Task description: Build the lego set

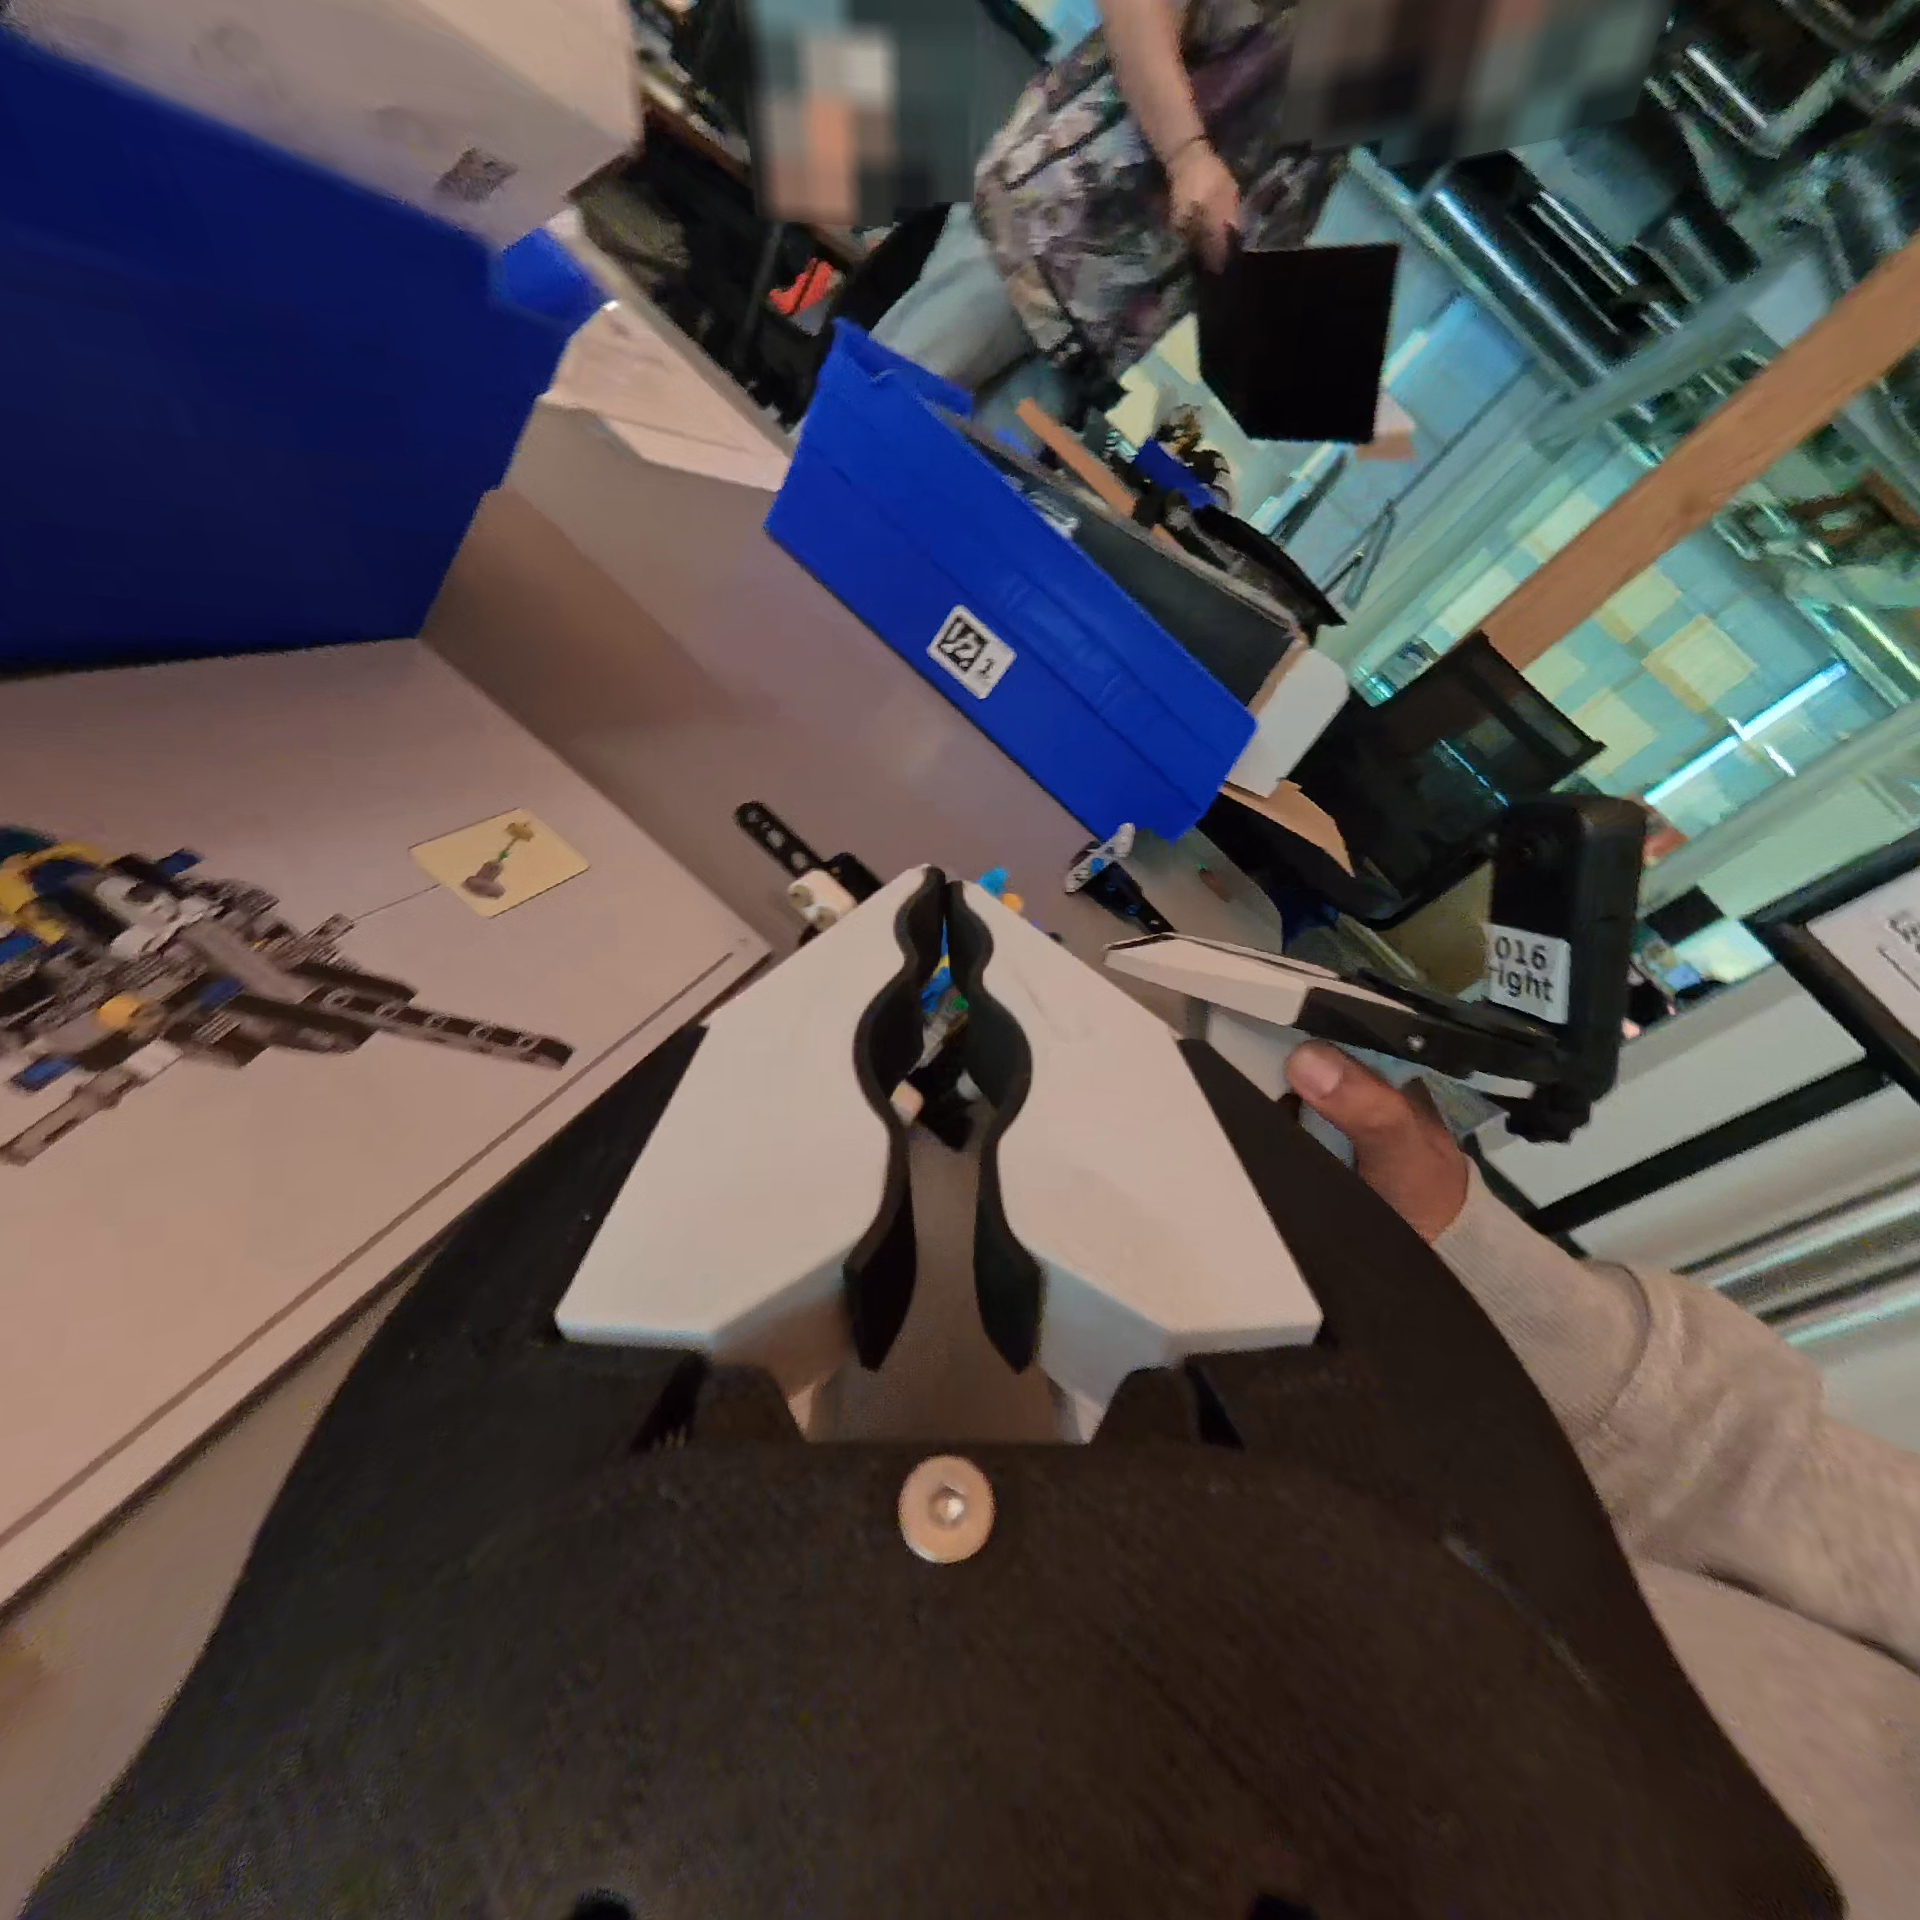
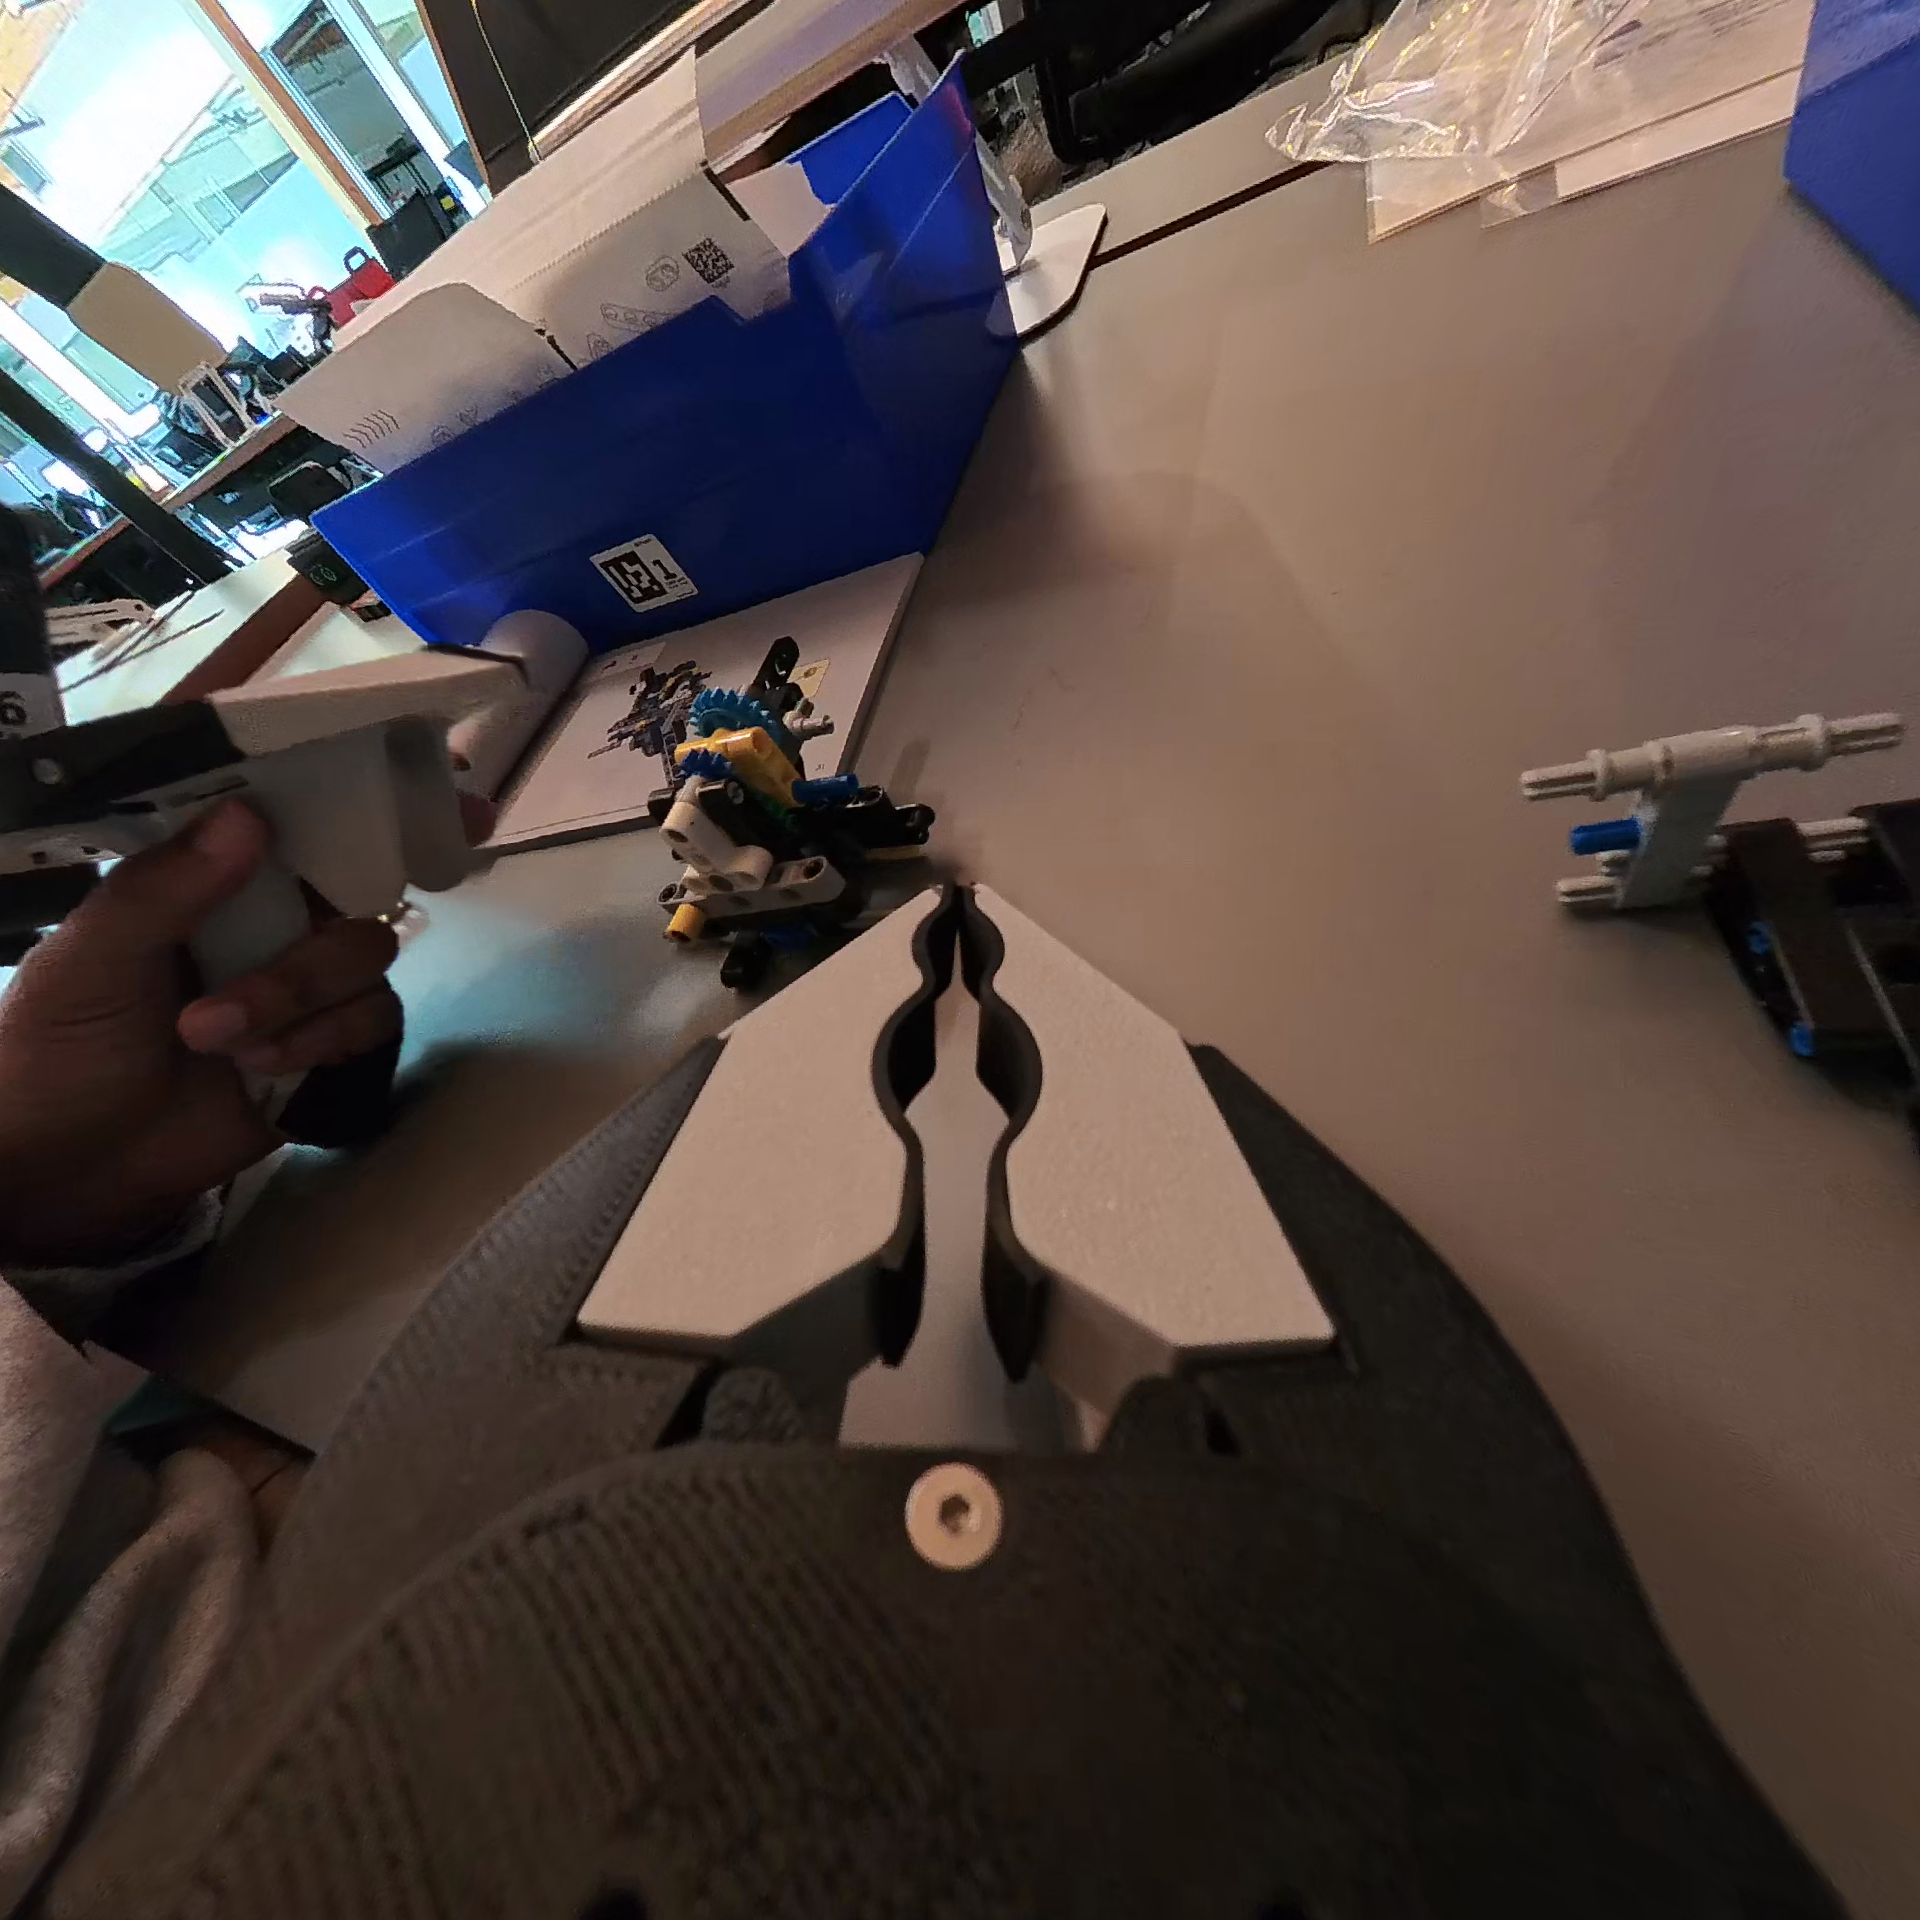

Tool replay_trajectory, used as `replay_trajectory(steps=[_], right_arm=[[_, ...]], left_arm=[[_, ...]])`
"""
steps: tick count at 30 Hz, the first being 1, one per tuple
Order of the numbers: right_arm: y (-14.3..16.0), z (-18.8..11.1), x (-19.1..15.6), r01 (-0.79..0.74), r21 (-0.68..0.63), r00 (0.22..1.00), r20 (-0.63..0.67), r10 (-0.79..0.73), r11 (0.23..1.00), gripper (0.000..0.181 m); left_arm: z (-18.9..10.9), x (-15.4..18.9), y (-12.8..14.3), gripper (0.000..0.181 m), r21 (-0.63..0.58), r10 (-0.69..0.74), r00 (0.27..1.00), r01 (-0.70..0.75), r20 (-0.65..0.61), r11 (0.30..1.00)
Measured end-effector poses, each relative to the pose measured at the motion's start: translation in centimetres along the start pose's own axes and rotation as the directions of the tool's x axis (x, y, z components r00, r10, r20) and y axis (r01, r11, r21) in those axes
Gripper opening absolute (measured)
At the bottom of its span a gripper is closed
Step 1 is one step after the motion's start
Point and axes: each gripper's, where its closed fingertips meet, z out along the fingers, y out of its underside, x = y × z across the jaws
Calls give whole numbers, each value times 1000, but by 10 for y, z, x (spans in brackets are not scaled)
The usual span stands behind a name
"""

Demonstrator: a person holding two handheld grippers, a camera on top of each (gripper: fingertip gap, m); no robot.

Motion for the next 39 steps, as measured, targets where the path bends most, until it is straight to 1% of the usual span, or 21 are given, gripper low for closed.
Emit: replay_trajectory(steps=[1, 4, 8, 11, 15, 20, 39], right_arm=[[0, 0, 0, 0, 0, 1000, 0, 0, 1000, 0], [0, 0, 0, 0, 0, 1000, 1, 0, 1000, 0], [0, 0, 0, 1, 2, 1000, 2, -1, 1000, 0], [0, 0, 0, 1, 2, 1000, 2, -1, 1000, 0], [0, 0, 0, 1, 2, 1000, 3, -1, 1000, 0], [0, 0, 0, 1, 2, 1000, 3, -1, 1000, 0], [0, 0, 0, 0, 2, 1000, 3, 0, 1000, 0]], left_arm=[[0, 7, -1, 0, 4, 36, 999, -36, -24, 999], [0, 29, 1, 0, 8, 154, 984, -154, -91, 988], [2, 53, 13, 0, -6, 305, 940, -309, -152, 951], [4, 62, 22, 0, -25, 363, 914, -373, -179, 927], [6, 64, 27, 0, -48, 334, 918, -351, -214, 935], [6, 63, 27, 0, -56, 286, 930, -306, -230, 950], [9, 64, 35, 0, -92, 294, 924, -324, -245, 941]])
